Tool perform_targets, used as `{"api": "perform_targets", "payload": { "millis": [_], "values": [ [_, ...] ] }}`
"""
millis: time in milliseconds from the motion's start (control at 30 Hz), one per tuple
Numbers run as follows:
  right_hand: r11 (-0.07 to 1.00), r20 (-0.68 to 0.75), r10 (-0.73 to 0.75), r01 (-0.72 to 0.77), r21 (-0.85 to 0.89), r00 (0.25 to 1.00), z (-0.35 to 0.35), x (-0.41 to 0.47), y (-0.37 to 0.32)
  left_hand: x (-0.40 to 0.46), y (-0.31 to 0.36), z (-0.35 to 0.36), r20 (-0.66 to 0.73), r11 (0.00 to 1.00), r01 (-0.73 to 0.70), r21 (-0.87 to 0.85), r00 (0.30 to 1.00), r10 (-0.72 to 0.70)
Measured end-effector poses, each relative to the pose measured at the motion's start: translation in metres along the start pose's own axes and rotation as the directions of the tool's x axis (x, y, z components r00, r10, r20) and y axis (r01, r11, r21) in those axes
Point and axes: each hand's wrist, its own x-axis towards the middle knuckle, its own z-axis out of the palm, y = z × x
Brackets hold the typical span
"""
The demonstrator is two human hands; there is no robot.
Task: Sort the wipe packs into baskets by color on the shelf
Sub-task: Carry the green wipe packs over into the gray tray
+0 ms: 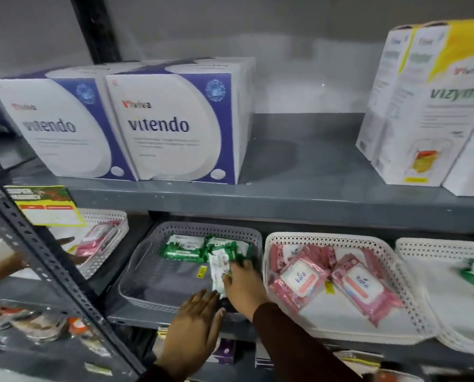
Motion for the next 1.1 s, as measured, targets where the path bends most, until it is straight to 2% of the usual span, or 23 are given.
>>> {"api": "perform_targets", "payload": {
  "millis": [67, 167, 267, 367, 467, 533, 633, 733, 833, 967, 1100],
  "values": [
    [0.993, -0.162, -0.048, 0.064, 0.098, 0.986, -0.017, -0.008, 0.013, 0.007, 0.015, 0.006, -0.003, 0.998, -0.042, -0.040, 0.999, 0.042],
    [0.989, -0.351, -0.026, 0.076, 0.128, 0.936, -0.050, -0.023, 0.051, 0.022, 0.049, 0.020, -0.025, 0.981, -0.161, -0.109, 0.987, 0.159],
    [0.992, -0.474, 0.073, -0.015, 0.126, 0.878, -0.088, -0.046, 0.107, 0.039, 0.099, 0.035, -0.032, 0.947, -0.277, -0.163, 0.961, 0.275],
    [0.984, -0.593, 0.166, -0.095, 0.150, 0.788, -0.130, -0.071, 0.171, 0.055, 0.150, 0.056, -0.023, 0.905, -0.373, -0.205, 0.926, 0.376],
    [0.967, -0.655, 0.253, -0.212, 0.142, 0.712, -0.164, -0.092, 0.238, 0.069, 0.198, 0.078, 0.013, 0.879, -0.434, -0.197, 0.896, 0.445],
    [0.933, -0.649, 0.349, -0.315, 0.173, 0.676, -0.183, -0.107, 0.278, 0.079, 0.230, 0.088, 0.033, 0.871, -0.457, -0.178, 0.882, 0.470],
    [0.860, -0.563, 0.488, -0.479, 0.177, 0.668, -0.206, -0.121, 0.325, 0.091, 0.271, 0.097, 0.051, 0.869, -0.472, -0.147, 0.874, 0.483],
    [0.781, -0.480, 0.565, -0.623, 0.049, 0.671, -0.228, -0.125, 0.364, 0.100, 0.305, 0.105, 0.103, 0.889, -0.445, -0.106, 0.885, 0.455],
    [0.670, -0.382, 0.674, -0.741, -0.044, 0.633, -0.248, -0.122, 0.390, 0.102, 0.319, 0.117, 0.120, 0.907, -0.405, -0.118, 0.901, 0.418],
    [0.625, -0.191, 0.762, -0.780, -0.038, 0.619, -0.256, -0.117, 0.417, 0.094, 0.321, 0.114, 0.134, 0.914, -0.384, -0.130, 0.907, 0.400],
    [0.640, -0.209, 0.707, -0.737, -0.219, 0.676, -0.255, -0.117, 0.414, 0.097, 0.324, 0.107, 0.126, 0.912, -0.393, -0.116, 0.905, 0.405]
  ]
}}
